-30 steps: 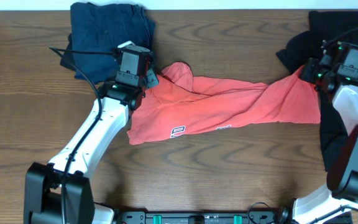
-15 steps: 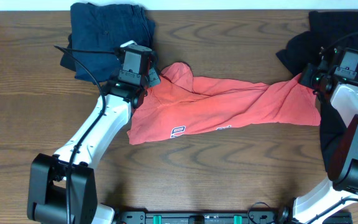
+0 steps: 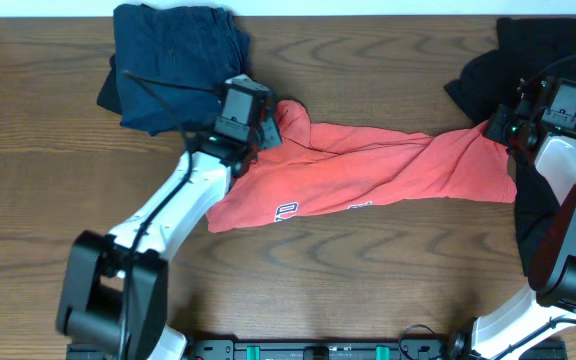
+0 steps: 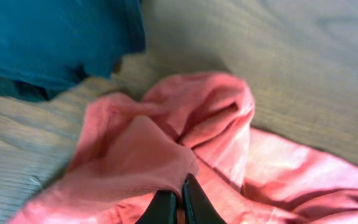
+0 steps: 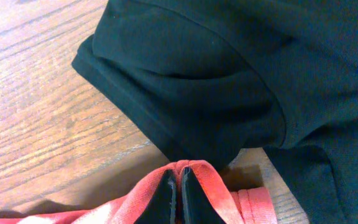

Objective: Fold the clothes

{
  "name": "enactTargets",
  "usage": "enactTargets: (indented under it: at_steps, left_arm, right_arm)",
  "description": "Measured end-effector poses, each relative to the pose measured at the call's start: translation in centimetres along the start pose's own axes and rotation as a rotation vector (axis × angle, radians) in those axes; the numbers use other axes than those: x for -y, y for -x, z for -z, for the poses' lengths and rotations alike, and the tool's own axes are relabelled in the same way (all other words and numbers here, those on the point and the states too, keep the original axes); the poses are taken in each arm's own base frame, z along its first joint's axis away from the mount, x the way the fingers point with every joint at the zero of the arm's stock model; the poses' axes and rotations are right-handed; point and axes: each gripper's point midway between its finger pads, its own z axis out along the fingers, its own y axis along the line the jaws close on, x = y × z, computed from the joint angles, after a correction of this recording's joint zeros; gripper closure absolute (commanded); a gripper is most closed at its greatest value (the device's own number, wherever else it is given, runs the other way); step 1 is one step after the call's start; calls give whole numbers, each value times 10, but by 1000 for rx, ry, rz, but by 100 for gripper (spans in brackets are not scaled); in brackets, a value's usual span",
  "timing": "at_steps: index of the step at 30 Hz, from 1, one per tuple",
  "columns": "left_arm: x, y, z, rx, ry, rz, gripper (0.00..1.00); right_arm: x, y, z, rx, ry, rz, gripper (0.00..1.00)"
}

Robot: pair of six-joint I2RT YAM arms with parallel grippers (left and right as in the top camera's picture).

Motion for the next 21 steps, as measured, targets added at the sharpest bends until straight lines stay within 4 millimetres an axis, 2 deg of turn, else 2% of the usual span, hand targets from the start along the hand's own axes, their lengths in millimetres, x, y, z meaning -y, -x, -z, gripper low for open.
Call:
enactTargets:
  at_steps: [5, 8, 11, 14, 19, 21]
  left_arm:
    - [4, -19, -11, -54, 5, -22, 93]
    - [15, -28, -10, -68, -17, -47, 75]
    - [28, -38, -8, -86, -39, -71, 63]
    - [35, -53, -5, -119, -46, -106, 44]
    - [27, -81, 4, -217, 4, -174, 32]
    - [25, -81, 12, -226, 10, -193, 26]
  right_arm:
    - [0, -1, 0, -2, -1, 0, 99]
    - [0, -1, 0, -3, -1, -1, 99]
    - [1, -2, 0, -10, -2, -3, 98]
    - [2, -3, 0, -13, -3, -3, 90]
    - [3, -3, 0, -13, -6, -6, 81]
    - [3, -4, 0, -16, -5, -6, 69]
